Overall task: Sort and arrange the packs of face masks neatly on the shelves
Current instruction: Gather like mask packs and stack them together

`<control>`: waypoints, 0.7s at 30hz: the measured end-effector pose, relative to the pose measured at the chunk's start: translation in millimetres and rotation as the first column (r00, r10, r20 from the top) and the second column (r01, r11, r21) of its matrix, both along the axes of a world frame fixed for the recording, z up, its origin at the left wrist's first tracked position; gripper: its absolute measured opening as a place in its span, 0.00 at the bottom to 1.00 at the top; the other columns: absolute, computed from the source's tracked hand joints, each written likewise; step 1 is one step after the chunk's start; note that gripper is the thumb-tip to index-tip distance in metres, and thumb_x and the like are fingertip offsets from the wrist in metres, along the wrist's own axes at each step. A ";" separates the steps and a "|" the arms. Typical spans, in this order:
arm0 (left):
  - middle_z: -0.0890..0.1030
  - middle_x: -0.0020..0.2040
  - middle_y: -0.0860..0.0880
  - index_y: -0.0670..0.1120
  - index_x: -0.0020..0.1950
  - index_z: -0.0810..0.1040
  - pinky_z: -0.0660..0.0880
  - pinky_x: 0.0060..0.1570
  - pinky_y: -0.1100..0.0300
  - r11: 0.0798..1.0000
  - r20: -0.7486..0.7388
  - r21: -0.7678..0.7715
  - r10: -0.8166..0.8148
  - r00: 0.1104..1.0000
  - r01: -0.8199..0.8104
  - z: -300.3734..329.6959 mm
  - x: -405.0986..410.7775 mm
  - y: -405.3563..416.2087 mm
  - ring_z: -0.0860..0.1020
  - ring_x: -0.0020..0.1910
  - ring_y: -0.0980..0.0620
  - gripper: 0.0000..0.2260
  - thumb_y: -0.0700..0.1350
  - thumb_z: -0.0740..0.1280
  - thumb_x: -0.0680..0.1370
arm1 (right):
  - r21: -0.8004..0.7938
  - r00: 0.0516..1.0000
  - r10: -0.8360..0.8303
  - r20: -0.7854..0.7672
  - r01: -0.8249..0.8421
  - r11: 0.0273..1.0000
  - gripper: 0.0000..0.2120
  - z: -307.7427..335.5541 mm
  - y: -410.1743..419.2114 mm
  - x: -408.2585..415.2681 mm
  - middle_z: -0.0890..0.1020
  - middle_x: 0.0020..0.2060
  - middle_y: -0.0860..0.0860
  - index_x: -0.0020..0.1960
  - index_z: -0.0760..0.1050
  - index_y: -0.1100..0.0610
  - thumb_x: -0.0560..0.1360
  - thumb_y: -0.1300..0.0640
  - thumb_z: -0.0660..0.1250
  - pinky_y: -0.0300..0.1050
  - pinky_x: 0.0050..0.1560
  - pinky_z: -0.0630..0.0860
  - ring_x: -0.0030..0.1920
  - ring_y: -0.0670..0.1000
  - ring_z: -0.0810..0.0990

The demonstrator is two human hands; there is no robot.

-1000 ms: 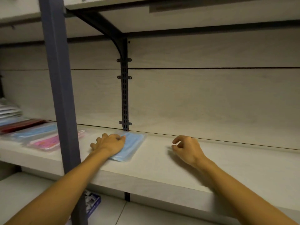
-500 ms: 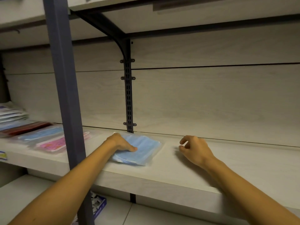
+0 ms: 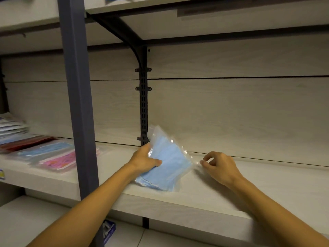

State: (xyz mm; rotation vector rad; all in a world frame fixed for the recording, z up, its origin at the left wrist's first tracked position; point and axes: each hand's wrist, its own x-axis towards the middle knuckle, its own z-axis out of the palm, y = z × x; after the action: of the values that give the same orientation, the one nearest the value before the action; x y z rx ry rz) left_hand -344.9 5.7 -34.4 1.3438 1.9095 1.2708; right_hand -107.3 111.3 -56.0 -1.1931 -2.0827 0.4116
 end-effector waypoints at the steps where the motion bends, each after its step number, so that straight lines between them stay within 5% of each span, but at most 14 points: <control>1: 0.77 0.60 0.50 0.49 0.65 0.70 0.77 0.54 0.53 0.996 0.050 0.090 -0.004 0.999 0.000 -2.5 3.7 0.2 0.78 0.56 0.49 0.24 0.45 0.74 0.72 | -0.035 0.999 0.002 -0.052 -0.004 0.999 0.11 2.0 -3.2 -1.0 0.81 0.30 0.44 0.49 0.77 0.51 0.75 0.43 0.66 0.41 0.37 0.72 0.37 0.45 0.77; 5: 0.82 0.52 0.51 0.49 0.57 0.74 0.79 0.43 0.60 0.933 0.334 0.357 -0.085 0.939 -0.043 -1.5 24.9 7.4 0.82 0.48 0.53 0.16 0.40 0.73 0.73 | -0.278 0.956 0.009 -0.293 -0.094 0.956 0.29 6.1 -11.4 -12.2 0.81 0.47 0.50 0.57 0.74 0.52 0.68 0.32 0.67 0.43 0.45 0.77 0.44 0.49 0.80; 7: 0.82 0.52 0.51 0.49 0.59 0.74 0.80 0.45 0.57 0.908 0.387 0.416 -0.128 0.913 -0.049 5.2 34.7 16.6 0.82 0.49 0.51 0.18 0.41 0.74 0.72 | -0.349 0.883 0.052 -0.467 -0.238 0.907 0.25 15.6 -14.9 -19.6 0.82 0.46 0.51 0.57 0.73 0.55 0.71 0.37 0.69 0.44 0.43 0.78 0.41 0.49 0.81; 12: 0.81 0.55 0.49 0.48 0.61 0.72 0.80 0.49 0.56 0.895 0.258 0.428 -0.257 0.931 0.128 16.7 53.2 45.5 0.81 0.52 0.52 0.24 0.39 0.76 0.69 | -0.111 0.664 0.192 -0.723 -0.386 0.916 0.09 46.6 -5.3 -26.6 0.85 0.48 0.51 0.57 0.77 0.57 0.78 0.55 0.66 0.35 0.37 0.77 0.42 0.44 0.84; 17: 0.81 0.58 0.50 0.47 0.64 0.71 0.79 0.52 0.58 0.889 0.192 0.381 -0.347 0.918 0.256 7.4 56.1 62.0 0.81 0.54 0.56 0.29 0.37 0.77 0.67 | 0.052 0.623 0.224 -0.749 -0.281 0.958 0.12 31.4 12.9 -21.0 0.84 0.53 0.52 0.60 0.75 0.54 0.77 0.57 0.67 0.46 0.49 0.81 0.51 0.49 0.84; 21: 0.80 0.57 0.48 0.49 0.61 0.70 0.78 0.56 0.58 0.895 0.237 0.406 -0.298 0.925 0.184 5.9 47.9 66.2 0.80 0.54 0.54 0.25 0.39 0.76 0.69 | 0.130 0.589 0.209 -0.781 -0.173 0.976 0.11 41.1 14.4 -18.1 0.83 0.48 0.52 0.57 0.73 0.55 0.77 0.54 0.66 0.38 0.38 0.78 0.42 0.44 0.83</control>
State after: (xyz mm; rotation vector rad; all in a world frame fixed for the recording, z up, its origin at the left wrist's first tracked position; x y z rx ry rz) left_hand -297.0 71.9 -28.5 1.4262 1.2897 1.6556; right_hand -125.5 125.7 -14.9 -0.5597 -1.3954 0.8274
